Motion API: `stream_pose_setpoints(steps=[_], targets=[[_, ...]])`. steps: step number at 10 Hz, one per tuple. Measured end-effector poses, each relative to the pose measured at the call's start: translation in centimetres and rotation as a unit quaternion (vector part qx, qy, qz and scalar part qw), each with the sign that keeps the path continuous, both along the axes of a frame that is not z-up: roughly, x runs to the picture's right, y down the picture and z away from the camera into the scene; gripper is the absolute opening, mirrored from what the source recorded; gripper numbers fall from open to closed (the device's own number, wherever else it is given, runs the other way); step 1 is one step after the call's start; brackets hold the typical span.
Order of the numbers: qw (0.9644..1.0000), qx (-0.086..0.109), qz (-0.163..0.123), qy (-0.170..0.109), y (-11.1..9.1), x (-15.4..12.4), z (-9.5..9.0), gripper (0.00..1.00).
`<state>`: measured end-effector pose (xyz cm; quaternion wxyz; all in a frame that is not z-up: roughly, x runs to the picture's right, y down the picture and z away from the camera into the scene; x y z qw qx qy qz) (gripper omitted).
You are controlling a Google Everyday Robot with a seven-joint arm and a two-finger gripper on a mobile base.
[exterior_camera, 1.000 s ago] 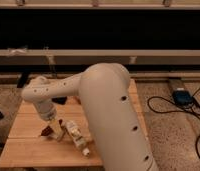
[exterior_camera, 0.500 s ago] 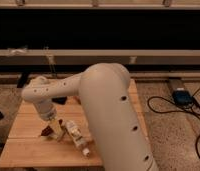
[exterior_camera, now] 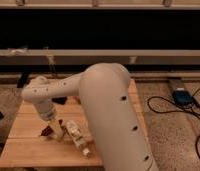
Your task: Drag the ceramic bowl in a circle
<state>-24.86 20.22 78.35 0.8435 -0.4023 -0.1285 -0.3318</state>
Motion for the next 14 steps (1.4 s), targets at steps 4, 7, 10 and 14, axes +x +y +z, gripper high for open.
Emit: stream_pose_setpoints(steps=[4, 7, 10, 14], targets=[[1.0000, 0.000, 0.000, 0.000, 0.0, 0.0, 0.0, 0.80], [0.9999, 0.011, -0.002, 0.004, -1.1, 0.8, 0.1, 0.80], [0.9992, 0.034, 0.004, 0.023, -5.6, 4.6, 2.4, 0.80], [0.9953, 0.066, 0.041, 0.057, -11.5, 11.8, 7.0, 0.80]])
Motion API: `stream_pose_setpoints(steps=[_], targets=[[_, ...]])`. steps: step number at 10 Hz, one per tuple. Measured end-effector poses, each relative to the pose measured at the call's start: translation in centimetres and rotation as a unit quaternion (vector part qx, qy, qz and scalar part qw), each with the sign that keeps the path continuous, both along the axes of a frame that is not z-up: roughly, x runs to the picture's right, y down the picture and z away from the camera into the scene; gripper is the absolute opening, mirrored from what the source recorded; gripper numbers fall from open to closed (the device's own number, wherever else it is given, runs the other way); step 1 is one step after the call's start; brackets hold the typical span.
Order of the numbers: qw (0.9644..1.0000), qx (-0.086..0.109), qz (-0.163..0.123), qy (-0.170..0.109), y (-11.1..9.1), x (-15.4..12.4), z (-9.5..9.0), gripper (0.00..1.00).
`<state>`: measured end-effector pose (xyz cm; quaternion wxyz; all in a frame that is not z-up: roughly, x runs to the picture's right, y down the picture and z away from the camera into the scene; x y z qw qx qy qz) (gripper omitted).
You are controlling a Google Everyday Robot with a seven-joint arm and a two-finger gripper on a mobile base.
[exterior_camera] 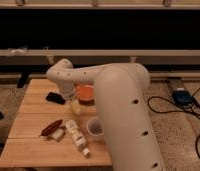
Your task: Drag the ceramic bowl in a circle
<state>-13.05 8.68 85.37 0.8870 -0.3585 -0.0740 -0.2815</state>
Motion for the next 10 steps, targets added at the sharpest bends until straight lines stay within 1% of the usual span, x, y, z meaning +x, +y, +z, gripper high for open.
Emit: stream_pose_setpoints(steps=[1, 2, 3, 4, 6, 8, 9, 10], targets=[[0.9997, 0.014, 0.019, 0.012, -1.3, 2.2, 1.4, 0.80], [0.9991, 0.021, 0.032, 0.020, -1.8, 3.6, 2.1, 0.80], [0.9977, 0.032, 0.049, 0.034, -2.2, 5.7, 3.0, 0.80], [0.9954, 0.044, 0.068, 0.052, -2.1, 8.0, 4.0, 0.80], [0.9931, 0.053, 0.081, 0.066, -1.1, 8.9, 5.3, 0.80], [0.9914, 0.065, 0.082, 0.079, 0.1, 8.8, 6.3, 0.78], [0.9906, 0.071, 0.082, 0.084, 0.4, 8.7, 6.7, 0.72], [0.9894, 0.078, 0.083, 0.089, 0.7, 8.5, 6.9, 0.60]])
